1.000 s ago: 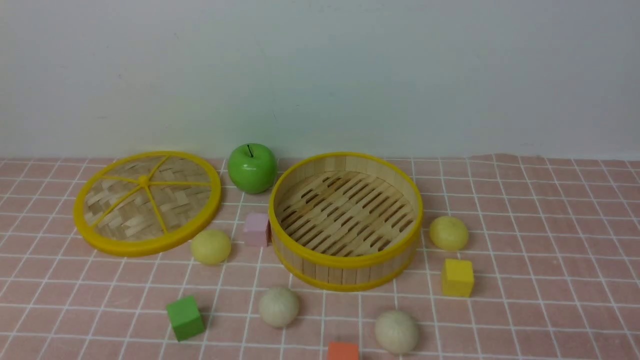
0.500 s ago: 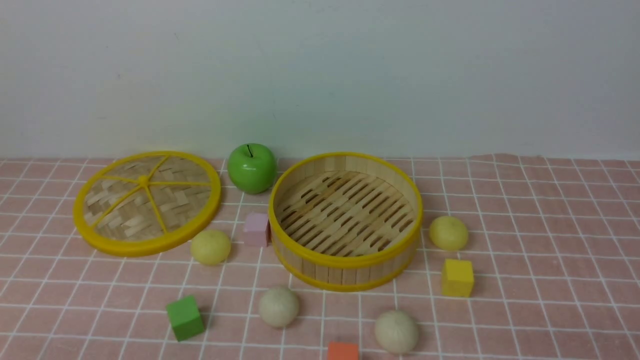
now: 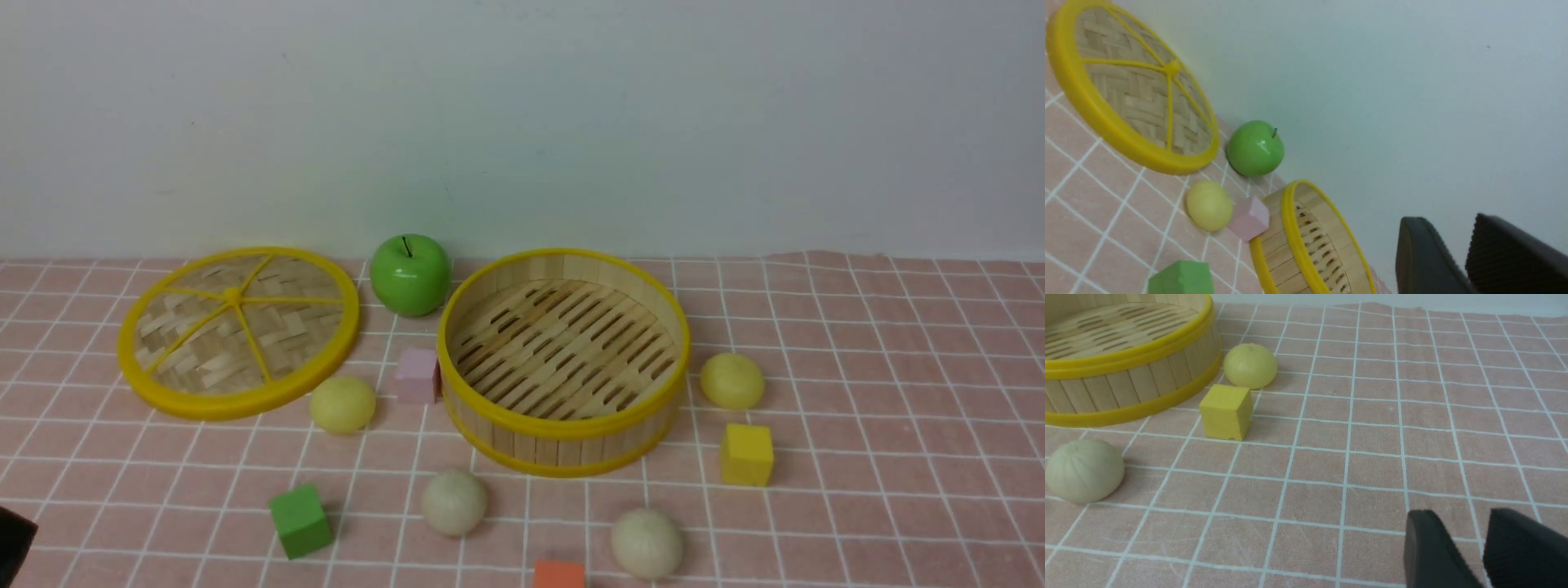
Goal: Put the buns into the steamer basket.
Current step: Use the left arm to grab a steamed stuffed bun
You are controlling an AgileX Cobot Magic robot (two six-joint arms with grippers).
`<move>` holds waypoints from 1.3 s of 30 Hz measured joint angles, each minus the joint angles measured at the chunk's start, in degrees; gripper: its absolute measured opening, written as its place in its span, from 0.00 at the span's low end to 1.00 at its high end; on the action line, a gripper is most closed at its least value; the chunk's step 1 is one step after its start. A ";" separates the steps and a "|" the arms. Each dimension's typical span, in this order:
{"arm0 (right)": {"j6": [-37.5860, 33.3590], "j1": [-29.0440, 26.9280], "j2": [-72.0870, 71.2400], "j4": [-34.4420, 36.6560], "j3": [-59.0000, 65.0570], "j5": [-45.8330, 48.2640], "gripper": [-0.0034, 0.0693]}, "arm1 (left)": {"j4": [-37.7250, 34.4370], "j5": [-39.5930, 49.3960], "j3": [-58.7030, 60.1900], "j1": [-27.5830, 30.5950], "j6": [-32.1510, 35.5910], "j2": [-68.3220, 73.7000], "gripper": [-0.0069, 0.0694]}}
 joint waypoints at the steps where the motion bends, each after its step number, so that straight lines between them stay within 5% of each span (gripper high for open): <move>1: 0.00 0.00 0.00 0.00 0.00 0.00 0.38 | 1.03 2.63 -2.43 0.00 1.22 1.13 0.29; 6: 0.00 0.00 0.00 0.00 0.00 0.00 0.38 | 6.69 23.44 -16.96 0.00 10.75 18.45 0.09; 13: 0.00 0.00 0.00 0.00 0.00 0.00 0.38 | 9.69 45.31 -36.51 -0.02 26.86 51.96 0.07; 22: 0.00 0.00 0.00 0.00 0.00 0.00 0.38 | 7.47 43.67 -52.94 -5.44 36.66 81.60 0.07; 33: 0.00 -0.07 0.00 0.00 0.00 0.00 0.38 | 16.37 41.04 -70.44 -6.25 30.45 100.46 0.08; 39: 0.00 -0.07 0.00 0.00 0.00 0.00 0.38 | 20.36 39.80 -77.70 -5.22 25.52 109.57 0.24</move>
